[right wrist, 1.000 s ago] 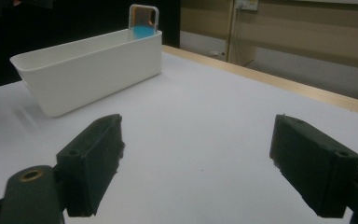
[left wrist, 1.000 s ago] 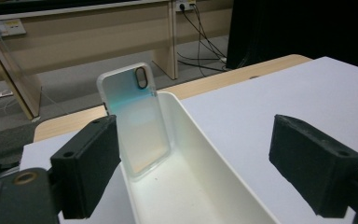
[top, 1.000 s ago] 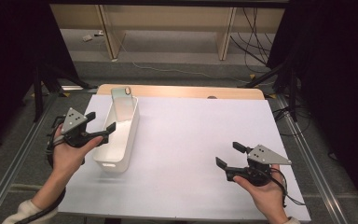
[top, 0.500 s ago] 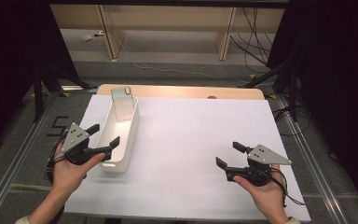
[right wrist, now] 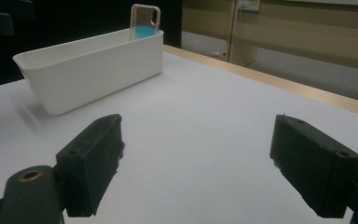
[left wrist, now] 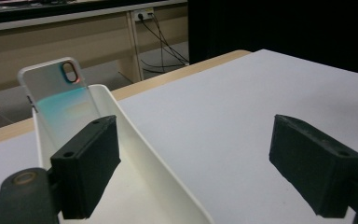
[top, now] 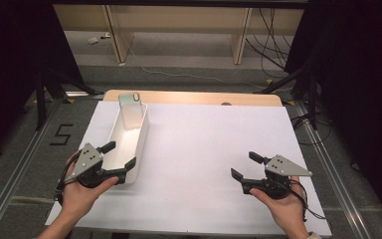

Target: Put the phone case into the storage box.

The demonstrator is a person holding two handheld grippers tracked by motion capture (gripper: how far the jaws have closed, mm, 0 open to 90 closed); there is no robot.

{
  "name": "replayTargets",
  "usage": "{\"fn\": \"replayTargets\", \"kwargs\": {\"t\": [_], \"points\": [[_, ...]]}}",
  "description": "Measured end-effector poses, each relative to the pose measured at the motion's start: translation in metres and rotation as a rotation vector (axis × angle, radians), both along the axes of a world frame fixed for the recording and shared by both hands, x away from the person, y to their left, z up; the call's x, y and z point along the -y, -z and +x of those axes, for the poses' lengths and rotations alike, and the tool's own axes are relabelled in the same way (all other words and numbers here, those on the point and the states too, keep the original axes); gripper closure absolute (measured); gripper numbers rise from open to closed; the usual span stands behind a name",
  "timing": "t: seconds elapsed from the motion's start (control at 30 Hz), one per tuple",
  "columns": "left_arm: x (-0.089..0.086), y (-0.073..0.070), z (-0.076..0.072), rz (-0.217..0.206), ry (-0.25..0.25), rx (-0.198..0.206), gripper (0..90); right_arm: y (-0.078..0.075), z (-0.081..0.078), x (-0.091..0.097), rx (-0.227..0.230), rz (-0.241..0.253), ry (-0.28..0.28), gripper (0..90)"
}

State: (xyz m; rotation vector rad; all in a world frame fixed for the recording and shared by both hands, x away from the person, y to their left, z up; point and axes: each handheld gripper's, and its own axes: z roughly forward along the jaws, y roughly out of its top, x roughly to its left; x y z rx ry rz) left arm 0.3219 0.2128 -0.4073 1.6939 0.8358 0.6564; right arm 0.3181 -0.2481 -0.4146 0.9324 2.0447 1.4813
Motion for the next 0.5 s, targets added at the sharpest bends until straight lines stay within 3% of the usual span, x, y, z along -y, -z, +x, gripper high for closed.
{"fn": "replayTargets", "kwargs": {"t": [0.17,0.27,0.43,0.5], "points": [[0.005,0.006,-0.002,-0.002,0.027,0.000,15.1,0.001,0.001,0.001,0.022,-0.003,-0.005,18.0],[0.006,0.009,-0.004,0.002,0.041,0.003,15.0,0.001,-0.001,0.001,0.000,0.004,-0.007,18.1],[0.005,0.013,-0.005,0.012,0.045,0.005,15.0,0.003,-0.001,0.001,0.002,0.014,-0.007,18.1],[0.005,0.015,-0.006,0.025,0.045,0.013,14.9,0.003,-0.002,0.002,-0.002,-0.007,-0.003,18.1]]}}
